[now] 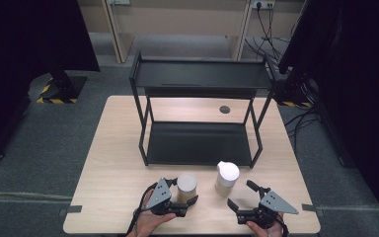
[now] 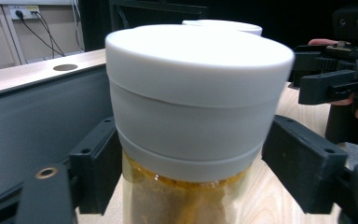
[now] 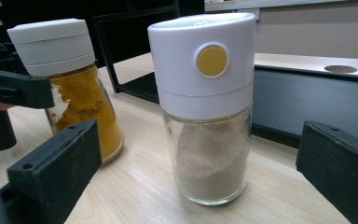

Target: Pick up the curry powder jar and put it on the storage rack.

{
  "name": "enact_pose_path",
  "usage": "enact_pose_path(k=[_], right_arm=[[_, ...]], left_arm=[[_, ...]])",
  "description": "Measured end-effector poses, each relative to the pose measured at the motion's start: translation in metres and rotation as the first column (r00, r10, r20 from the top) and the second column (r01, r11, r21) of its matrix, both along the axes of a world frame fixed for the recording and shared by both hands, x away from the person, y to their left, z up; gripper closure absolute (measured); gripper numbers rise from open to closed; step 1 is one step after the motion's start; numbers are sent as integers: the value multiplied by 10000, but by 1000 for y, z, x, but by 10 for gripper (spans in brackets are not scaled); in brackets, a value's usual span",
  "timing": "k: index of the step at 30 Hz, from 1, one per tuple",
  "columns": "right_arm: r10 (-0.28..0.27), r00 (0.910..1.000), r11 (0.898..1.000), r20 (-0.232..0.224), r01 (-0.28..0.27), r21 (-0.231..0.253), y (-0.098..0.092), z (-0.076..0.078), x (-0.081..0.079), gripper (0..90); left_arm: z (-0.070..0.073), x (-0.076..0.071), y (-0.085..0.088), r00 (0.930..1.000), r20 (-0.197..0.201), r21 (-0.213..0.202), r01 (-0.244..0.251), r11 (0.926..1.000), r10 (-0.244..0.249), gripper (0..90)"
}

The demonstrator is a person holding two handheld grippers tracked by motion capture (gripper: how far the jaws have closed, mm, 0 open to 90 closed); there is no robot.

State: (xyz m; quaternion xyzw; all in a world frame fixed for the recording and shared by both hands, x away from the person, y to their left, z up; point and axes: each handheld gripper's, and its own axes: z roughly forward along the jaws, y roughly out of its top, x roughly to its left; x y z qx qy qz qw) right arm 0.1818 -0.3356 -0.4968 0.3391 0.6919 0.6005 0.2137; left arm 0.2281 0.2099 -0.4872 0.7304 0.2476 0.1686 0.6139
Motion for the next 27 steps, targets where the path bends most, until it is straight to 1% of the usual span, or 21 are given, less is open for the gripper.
enact_pose_path(k=[5, 9, 12, 17, 19, 22, 24, 27], right_arm=[[37, 10000, 10000, 7, -37, -7, 0, 0, 0, 4], [48, 10000, 10000, 5, -48, -10, 0, 0, 0, 4], [48, 10000, 10000, 3, -48, -8, 0, 0, 0, 4], [55, 10000, 10000, -2, -55, 8, 0, 0, 0, 4], [58, 10000, 10000, 8, -58, 20, 0, 0, 0, 4], [51, 10000, 10000, 5, -51, 27, 0, 0, 0, 5], [50, 10000, 10000, 8, -50, 28, 0, 0, 0, 4], [54, 10000, 10000, 11, -54, 16, 0, 0, 0, 4]], left_arm=[[0, 2, 0, 10000, -65, -49, -55, 10000, 55, 334], [2, 0, -1, 9999, 130, 149, -98, 9998, 96, 345], [2, -2, -3, 9995, 250, 201, -186, 9996, 181, 351], [6, -3, -4, 9994, 253, 205, -229, 9995, 224, 354], [10, -3, -4, 9993, 284, 146, -241, 9996, 237, 354], [17, -2, -2, 9995, 224, 0, -218, 9998, 218, 354], [22, -2, 0, 9994, 285, -12, -203, 9998, 204, 354], [26, -2, 2, 9991, 359, -172, -230, 9996, 236, 354]])
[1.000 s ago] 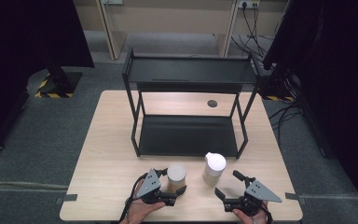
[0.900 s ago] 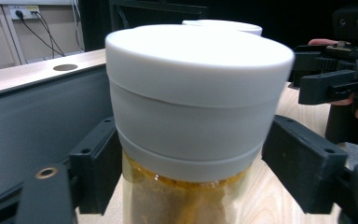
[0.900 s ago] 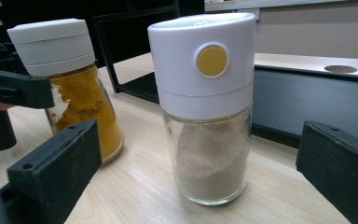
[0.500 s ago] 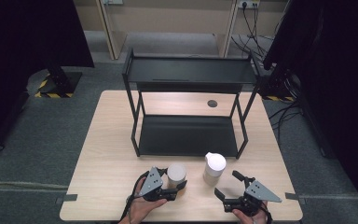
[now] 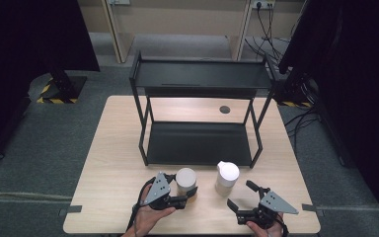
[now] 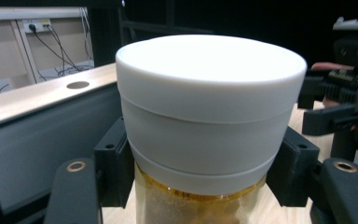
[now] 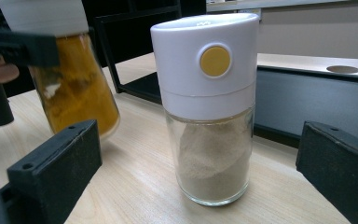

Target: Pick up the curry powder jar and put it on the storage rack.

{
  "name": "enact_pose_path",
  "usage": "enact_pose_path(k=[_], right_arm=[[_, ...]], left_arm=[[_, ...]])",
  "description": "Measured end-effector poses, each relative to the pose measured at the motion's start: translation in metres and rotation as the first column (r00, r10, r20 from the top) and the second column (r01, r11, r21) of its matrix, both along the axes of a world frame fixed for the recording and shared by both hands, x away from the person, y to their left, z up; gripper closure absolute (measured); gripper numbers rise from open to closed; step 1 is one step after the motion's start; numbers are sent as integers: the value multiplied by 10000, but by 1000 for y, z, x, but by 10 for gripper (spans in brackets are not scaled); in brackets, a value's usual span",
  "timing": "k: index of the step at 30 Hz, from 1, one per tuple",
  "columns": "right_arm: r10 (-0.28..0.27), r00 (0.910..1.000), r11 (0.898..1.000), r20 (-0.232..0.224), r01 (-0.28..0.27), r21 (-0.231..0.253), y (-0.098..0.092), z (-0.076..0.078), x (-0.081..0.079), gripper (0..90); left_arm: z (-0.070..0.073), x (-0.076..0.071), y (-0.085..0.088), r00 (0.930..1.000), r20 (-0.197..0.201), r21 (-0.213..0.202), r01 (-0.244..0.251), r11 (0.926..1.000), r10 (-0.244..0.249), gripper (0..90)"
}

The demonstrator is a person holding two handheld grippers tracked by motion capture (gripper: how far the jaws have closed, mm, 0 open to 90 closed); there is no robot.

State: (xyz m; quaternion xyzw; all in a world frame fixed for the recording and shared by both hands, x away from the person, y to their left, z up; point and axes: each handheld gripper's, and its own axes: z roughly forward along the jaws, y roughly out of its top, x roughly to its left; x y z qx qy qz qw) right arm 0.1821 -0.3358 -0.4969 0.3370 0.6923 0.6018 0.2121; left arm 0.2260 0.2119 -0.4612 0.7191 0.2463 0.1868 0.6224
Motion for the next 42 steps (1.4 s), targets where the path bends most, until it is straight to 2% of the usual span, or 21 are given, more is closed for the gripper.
enact_pose_path(k=[6, 17, 20, 26, 37, 40, 42], right_arm=[[-11, 10000, 10000, -13, 11, 11, 0, 0, 0, 5], [-15, 10000, 10000, -50, 16, 32, 0, -1, 1, 4], [-12, 10000, 10000, -56, 12, 36, 0, -1, 1, 4], [-6, 10000, 10000, -36, 7, 51, 0, -1, 1, 4], [-18, 10000, 10000, -85, 19, 53, 0, 0, 1, 4], [-20, 10000, 10000, -86, 21, 52, 0, 0, 1, 5], [-23, 10000, 10000, -87, 23, 44, 0, 0, 1, 5]], left_arm=[[11, 1, 5, 9999, -8, -181, -152, 9997, 152, 354], [29, 8, 11, 9997, 81, -85, -230, 9997, 231, 354], [35, 11, 14, 9998, -59, -299, -194, 9994, 192, 354], [55, 17, 18, 9997, 84, -211, -223, 9995, 225, 354], [91, 34, 21, 9991, 263, 190, -332, 9993, 327, 354], [98, 39, 21, 9994, 185, 148, -306, 9994, 304, 354], [101, 43, 23, 9996, 106, -20, -254, 9997, 254, 354]])
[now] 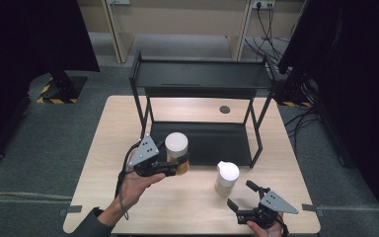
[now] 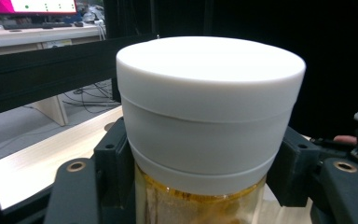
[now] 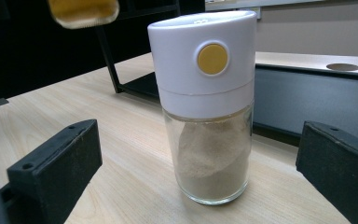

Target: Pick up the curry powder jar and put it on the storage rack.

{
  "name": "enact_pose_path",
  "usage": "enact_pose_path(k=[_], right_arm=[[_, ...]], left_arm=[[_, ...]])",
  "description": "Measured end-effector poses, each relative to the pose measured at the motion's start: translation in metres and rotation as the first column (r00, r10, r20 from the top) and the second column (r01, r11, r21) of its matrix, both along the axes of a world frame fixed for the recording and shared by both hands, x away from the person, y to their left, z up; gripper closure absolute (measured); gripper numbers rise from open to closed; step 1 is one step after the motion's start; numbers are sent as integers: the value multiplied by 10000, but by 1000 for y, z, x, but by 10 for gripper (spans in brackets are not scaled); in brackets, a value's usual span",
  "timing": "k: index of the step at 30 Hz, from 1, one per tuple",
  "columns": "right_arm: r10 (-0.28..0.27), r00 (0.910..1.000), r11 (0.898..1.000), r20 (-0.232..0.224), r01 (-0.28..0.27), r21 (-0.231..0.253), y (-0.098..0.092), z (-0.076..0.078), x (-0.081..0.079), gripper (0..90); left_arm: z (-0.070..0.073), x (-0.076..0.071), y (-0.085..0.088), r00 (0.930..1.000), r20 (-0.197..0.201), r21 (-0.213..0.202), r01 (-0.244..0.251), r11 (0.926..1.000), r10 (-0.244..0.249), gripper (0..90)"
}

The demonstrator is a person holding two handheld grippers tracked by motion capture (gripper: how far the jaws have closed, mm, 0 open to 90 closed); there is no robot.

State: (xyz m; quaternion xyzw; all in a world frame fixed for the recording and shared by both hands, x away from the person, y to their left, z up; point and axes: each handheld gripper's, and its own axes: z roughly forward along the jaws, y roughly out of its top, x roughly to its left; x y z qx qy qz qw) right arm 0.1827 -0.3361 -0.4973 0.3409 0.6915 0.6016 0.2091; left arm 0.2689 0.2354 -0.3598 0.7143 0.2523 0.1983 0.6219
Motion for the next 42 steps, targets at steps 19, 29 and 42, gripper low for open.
enact_pose_path(k=[19, 29, 42], right_arm=[[31, 10000, 10000, -39, -31, 54, 0, -1, 1, 4], [30, 10000, 10000, -59, -30, 67, 0, -1, 1, 4], [41, 10000, 10000, -68, -40, 79, -1, -1, 1, 4]], left_arm=[[59, 24, 0, 9994, 172, 132, -315, 9994, 312, 353], [98, 34, 5, 9980, 96, 261, -620, 9977, 618, 354], [142, 43, 6, 9952, 76, 218, -978, 9950, 977, 354]])
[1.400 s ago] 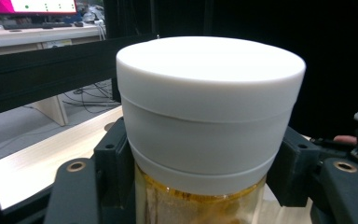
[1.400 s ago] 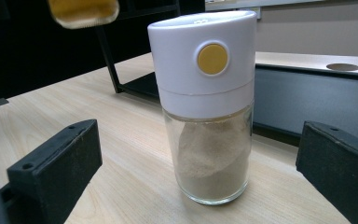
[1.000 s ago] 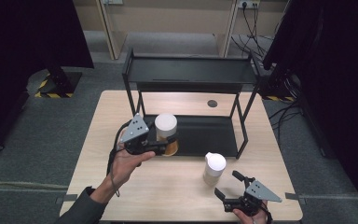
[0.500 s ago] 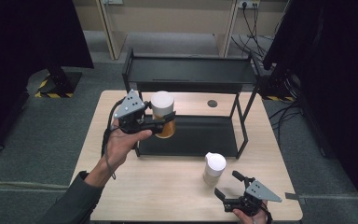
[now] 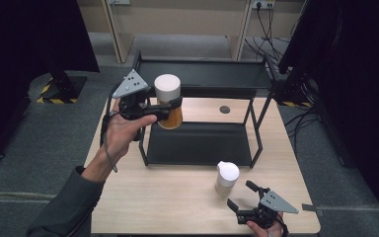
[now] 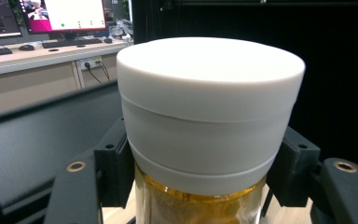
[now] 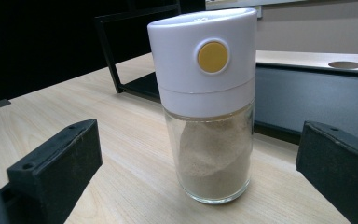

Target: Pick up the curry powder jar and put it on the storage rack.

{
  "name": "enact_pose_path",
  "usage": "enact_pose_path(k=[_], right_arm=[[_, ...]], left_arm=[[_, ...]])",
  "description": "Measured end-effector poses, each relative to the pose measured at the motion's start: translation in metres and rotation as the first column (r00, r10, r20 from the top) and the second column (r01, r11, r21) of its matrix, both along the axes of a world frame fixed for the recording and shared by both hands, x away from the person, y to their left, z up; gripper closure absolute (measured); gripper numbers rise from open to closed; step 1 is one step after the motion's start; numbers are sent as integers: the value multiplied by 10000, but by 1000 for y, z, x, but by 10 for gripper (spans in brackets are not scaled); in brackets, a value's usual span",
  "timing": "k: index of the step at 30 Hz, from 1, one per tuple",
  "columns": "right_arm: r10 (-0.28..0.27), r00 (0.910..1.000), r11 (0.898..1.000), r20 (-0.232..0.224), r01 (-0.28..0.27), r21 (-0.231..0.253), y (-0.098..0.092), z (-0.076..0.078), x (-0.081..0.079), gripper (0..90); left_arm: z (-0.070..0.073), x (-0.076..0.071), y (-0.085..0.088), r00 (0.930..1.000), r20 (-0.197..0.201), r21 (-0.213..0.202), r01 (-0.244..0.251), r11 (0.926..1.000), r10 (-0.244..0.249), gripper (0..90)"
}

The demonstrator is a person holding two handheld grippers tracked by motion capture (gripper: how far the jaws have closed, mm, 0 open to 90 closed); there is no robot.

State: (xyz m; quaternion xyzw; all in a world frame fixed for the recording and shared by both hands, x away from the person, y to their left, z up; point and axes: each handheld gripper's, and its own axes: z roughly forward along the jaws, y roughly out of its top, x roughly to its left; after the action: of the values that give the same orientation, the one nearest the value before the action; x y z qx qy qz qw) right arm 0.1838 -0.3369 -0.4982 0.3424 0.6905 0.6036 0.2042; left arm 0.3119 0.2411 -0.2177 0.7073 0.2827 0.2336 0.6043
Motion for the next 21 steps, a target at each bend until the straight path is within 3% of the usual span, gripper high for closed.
enact_pose_path(k=[6, 21], right_arm=[[13, 10000, 10000, 3, -13, 19, 0, 0, 0, 5], [33, 10000, 10000, 2, -33, 57, 0, 0, 0, 4]], left_arm=[[20, 6, -4, 9999, -41, 108, -113, 9999, 114, 354], [51, 19, -24, 9951, 229, 40, -962, 9953, 961, 354]])
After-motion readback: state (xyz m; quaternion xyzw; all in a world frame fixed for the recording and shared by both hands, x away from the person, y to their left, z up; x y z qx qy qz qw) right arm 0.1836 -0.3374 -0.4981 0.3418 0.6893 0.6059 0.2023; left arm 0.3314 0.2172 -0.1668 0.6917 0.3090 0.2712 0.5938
